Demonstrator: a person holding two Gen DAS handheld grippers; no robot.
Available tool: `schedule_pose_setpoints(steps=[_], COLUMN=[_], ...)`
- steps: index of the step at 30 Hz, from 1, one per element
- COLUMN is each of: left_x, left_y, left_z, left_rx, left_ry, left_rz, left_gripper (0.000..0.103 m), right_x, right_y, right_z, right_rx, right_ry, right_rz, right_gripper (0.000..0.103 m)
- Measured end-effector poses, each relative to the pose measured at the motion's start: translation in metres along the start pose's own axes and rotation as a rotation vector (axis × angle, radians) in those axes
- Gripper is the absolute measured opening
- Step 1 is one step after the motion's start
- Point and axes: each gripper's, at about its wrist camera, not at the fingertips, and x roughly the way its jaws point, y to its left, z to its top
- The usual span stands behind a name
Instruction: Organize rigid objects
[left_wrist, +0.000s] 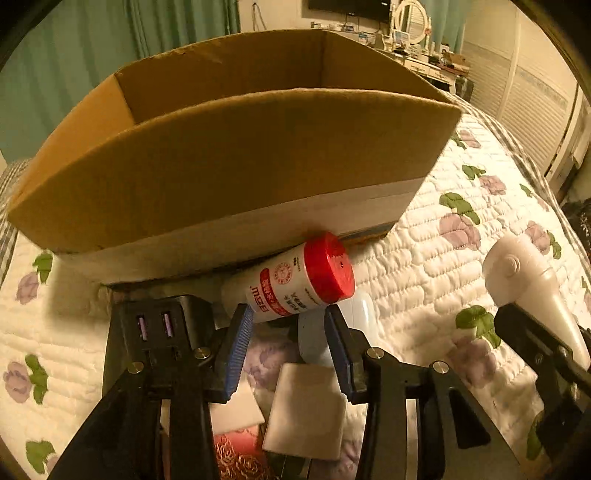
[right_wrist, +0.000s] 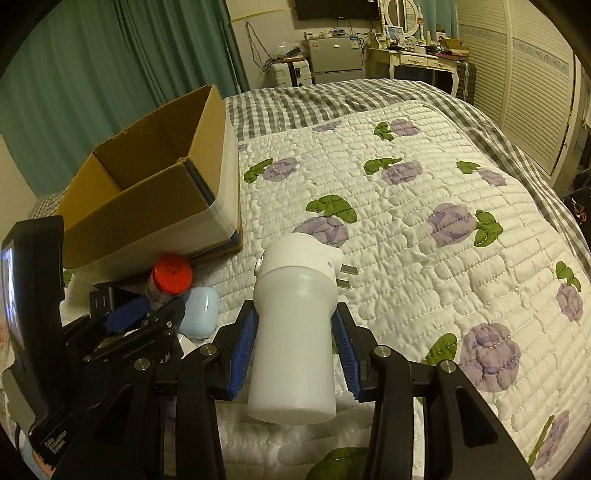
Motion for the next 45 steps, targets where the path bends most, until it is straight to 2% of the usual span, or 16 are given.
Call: schedule_pose_setpoints(steps=[4,5,6,8,13,14,16,17,18,25,27,32,39,41,42,45], left_x=[0.002,0.002,0.003,0.004,-0.023,-0.033,-0.047,-0.050,-0.051,-0.052,-0.055,-0.068,-0.028,-0.015,-0.008,0.002], left_y=[-0.006,-0.005,-0.009,0.003,0.027,0.032,0.041,0.046,0.047,0.036,0.040,0.050,0.049,0.044,0.043,0.043], left_z=[0.009,0.010,0.010,0.006,-0.013,-0.017,-0.023,-0.024,-0.025,-0.020,-0.021,-0.024,-0.026,-0.021,-0.018,-0.010], left_rx=[0.051,0.054,0.050,0.023,-0.007,-0.008,-0.030,-0.043,-0.045,0.012,-0.009,-0.055,-0.075,-0.069,-0.078,-0.115], left_ry=[-0.014,-0.015,-0.016,0.025,0.000,-0.023,-0.059,-0.071,-0.079,-0.105,-0.104,-0.150,-0.019,0.012,0.031,0.037], left_rz=[0.026,0.025,0.022,-0.059,-0.108,-0.120,-0.118,-0.136,-0.150,-0.019,-0.037,-0.048,-0.040,-0.018,0.008,0.047], left_gripper=[0.045,0.036,0.015,0.003,0.001,0.005,0.022,0.042,0.055,0.055,0.055,0.055,0.057,0.065,0.072,0.076], right_x=[0.003,0.004,0.004,0.003,0.006,0.006,0.005,0.004,0.003,-0.001,0.000,0.006,0.001,0.003,0.004,0.013], right_y=[0.001,0.001,0.001,-0.001,0.000,0.000,0.002,0.002,0.003,0.009,0.009,0.007,-0.002,-0.006,-0.008,-0.005], right_z=[-0.001,-0.001,-0.001,0.000,-0.001,-0.001,0.000,0.000,0.000,-0.001,-0.001,-0.002,0.001,0.000,0.000,0.005], right_rx=[-0.001,-0.002,-0.002,0.002,-0.003,-0.003,-0.003,-0.003,-0.004,-0.019,-0.021,-0.029,-0.013,0.005,0.012,-0.005], right_ry=[0.013,0.014,0.014,0.009,0.016,0.015,0.012,0.010,0.008,-0.001,0.000,0.012,-0.005,-0.006,-0.006,0.006], right_rz=[0.008,0.007,0.007,0.008,0.010,0.011,0.013,0.014,0.015,0.026,0.027,0.028,0.040,0.025,0.025,0.016], right_gripper=[0.041,0.041,0.041,0.041,0.041,0.041,0.041,0.041,0.041,0.041,0.041,0.027,0.027,0.041,0.043,0.045])
